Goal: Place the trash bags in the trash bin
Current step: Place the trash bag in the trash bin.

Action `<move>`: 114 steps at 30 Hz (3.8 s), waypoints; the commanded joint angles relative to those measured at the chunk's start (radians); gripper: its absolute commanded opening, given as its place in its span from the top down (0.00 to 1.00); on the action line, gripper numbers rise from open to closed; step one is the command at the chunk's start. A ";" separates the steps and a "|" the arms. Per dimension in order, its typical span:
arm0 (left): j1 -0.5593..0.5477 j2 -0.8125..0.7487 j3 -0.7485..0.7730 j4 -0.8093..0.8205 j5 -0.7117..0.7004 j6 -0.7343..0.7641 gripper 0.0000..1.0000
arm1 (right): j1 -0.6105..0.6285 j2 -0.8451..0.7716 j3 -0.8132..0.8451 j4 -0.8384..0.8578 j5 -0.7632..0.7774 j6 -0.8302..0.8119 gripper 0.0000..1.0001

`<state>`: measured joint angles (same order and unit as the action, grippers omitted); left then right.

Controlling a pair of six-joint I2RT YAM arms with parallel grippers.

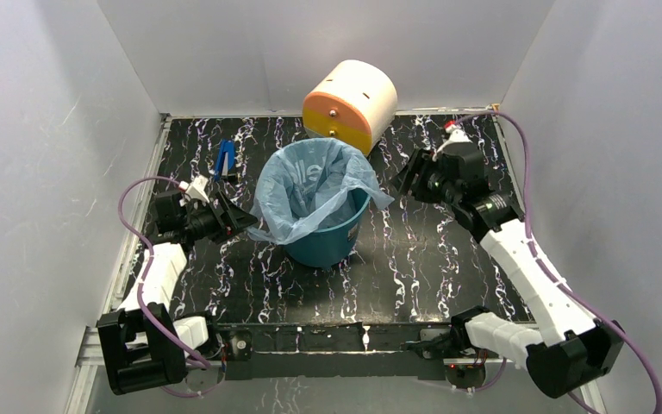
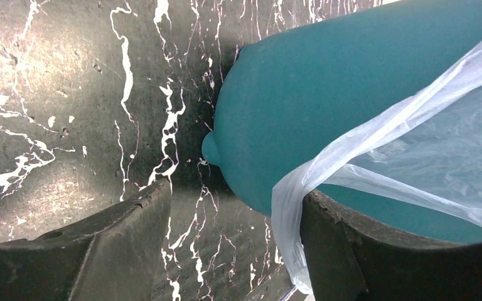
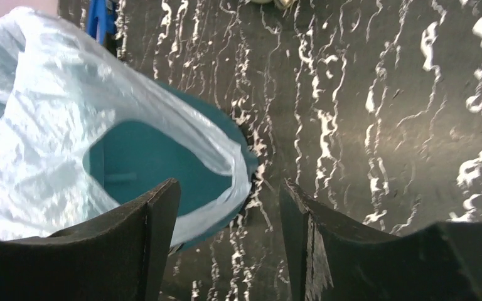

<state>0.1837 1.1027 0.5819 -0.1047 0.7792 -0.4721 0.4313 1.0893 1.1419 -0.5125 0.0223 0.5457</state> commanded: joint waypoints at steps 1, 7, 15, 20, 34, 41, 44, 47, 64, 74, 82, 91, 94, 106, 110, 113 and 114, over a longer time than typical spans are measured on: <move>-0.003 0.005 -0.021 0.043 0.043 0.015 0.30 | -0.011 -0.161 -0.096 0.187 -0.070 0.170 0.31; -0.002 0.004 -0.024 0.062 0.032 0.007 0.30 | -0.010 -0.239 -0.175 0.338 -0.277 0.051 0.29; -0.003 0.003 -0.023 0.064 0.013 0.009 0.30 | -0.011 -0.164 -0.072 0.234 -0.381 -0.033 0.33; -0.003 0.000 -0.023 0.063 0.012 0.008 0.30 | -0.010 -0.164 -0.108 0.305 -0.523 -0.100 0.33; -0.004 0.001 -0.027 0.066 0.027 0.007 0.30 | -0.009 -0.121 -0.033 0.285 -0.632 -0.633 0.47; -0.003 -0.006 -0.030 0.066 0.024 0.008 0.30 | 0.020 -0.070 0.016 0.220 -0.724 -0.761 0.45; -0.003 -0.009 -0.031 0.066 0.024 0.008 0.30 | 0.032 -0.074 0.002 0.258 -0.733 -0.754 0.42; -0.002 -0.013 -0.032 0.066 0.026 0.007 0.30 | 0.053 -0.045 0.027 0.241 -0.718 -0.766 0.45; -0.004 -0.030 -0.037 0.066 0.020 0.006 0.30 | 0.115 -0.021 0.080 0.144 -0.681 -0.897 0.77; -0.003 -0.046 -0.043 0.062 0.020 0.004 0.29 | 0.116 -0.068 0.068 0.028 -0.651 -0.906 1.00; -0.003 -0.052 -0.042 0.059 0.017 0.007 0.29 | 0.116 -0.143 -0.063 0.066 -0.645 -0.847 1.00; -0.003 -0.044 -0.038 0.054 0.008 0.012 0.29 | 0.115 -0.213 -0.181 0.179 -0.605 -0.800 1.00; -0.003 -0.031 -0.031 0.058 -0.003 0.012 0.29 | 0.115 -0.165 -0.203 0.177 -0.560 -0.783 1.00; -0.003 -0.027 -0.034 0.068 0.003 0.006 0.29 | 0.114 -0.058 -0.135 0.185 -0.427 -0.617 0.78; -0.003 -0.026 -0.033 0.068 0.003 0.006 0.29 | 0.115 -0.131 -0.114 0.201 -0.180 -0.535 0.60; -0.004 -0.023 -0.031 0.071 0.000 0.006 0.29 | 0.113 -0.190 -0.177 0.267 0.015 -0.381 0.31; -0.003 -0.021 -0.031 0.072 -0.001 0.006 0.29 | 0.112 -0.190 -0.187 0.269 0.012 -0.386 0.30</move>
<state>0.1810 1.0786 0.5476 -0.0517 0.7723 -0.4728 0.5453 0.9684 0.9661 -0.3531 -0.2031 0.0254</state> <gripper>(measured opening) 0.705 0.668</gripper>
